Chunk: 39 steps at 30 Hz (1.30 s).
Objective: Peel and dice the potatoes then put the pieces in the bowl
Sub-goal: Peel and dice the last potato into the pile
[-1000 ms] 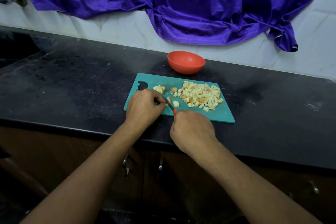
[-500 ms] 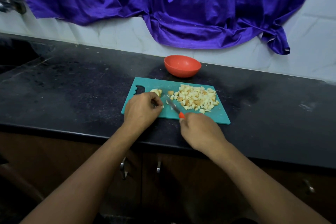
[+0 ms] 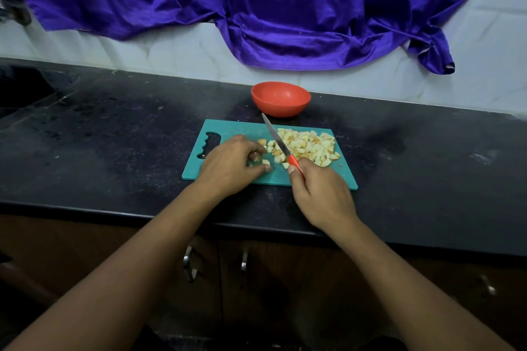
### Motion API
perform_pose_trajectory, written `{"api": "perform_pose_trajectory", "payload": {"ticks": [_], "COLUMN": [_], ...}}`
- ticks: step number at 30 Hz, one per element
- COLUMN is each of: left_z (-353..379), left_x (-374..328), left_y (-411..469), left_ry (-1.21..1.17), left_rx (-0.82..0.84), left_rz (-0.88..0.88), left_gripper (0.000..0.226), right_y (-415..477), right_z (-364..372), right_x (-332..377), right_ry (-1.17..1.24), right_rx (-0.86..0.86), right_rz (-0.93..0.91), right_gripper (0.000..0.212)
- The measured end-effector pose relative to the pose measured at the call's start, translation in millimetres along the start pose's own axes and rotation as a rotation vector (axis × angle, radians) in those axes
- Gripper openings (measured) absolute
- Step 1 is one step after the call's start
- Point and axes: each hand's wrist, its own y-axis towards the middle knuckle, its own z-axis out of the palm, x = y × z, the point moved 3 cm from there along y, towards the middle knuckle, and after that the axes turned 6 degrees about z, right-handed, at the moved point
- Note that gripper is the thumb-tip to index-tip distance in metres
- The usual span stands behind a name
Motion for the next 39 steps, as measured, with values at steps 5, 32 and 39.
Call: {"api": "perform_pose_trajectory", "payload": {"ticks": [5,32,39], "left_z": [3,2,0], "left_x": [-4,3,2], "left_y": [18,-8,-16], "left_ry": [0.021,0.042,-0.057], "left_rx": [0.098,-0.149,-0.152], "left_rz": [-0.004,-0.018,-0.023], "left_gripper": [0.018,0.021,0.010], "right_y": [-1,0,-3], "right_z": [1,2,-2], "right_x": [-2,-2,8], "right_ry": [0.008,-0.006,-0.052], "right_rx": [-0.001,0.006,0.062], "right_rz": [-0.009,-0.013,0.053], "right_gripper": [0.031,0.031,0.034]}}
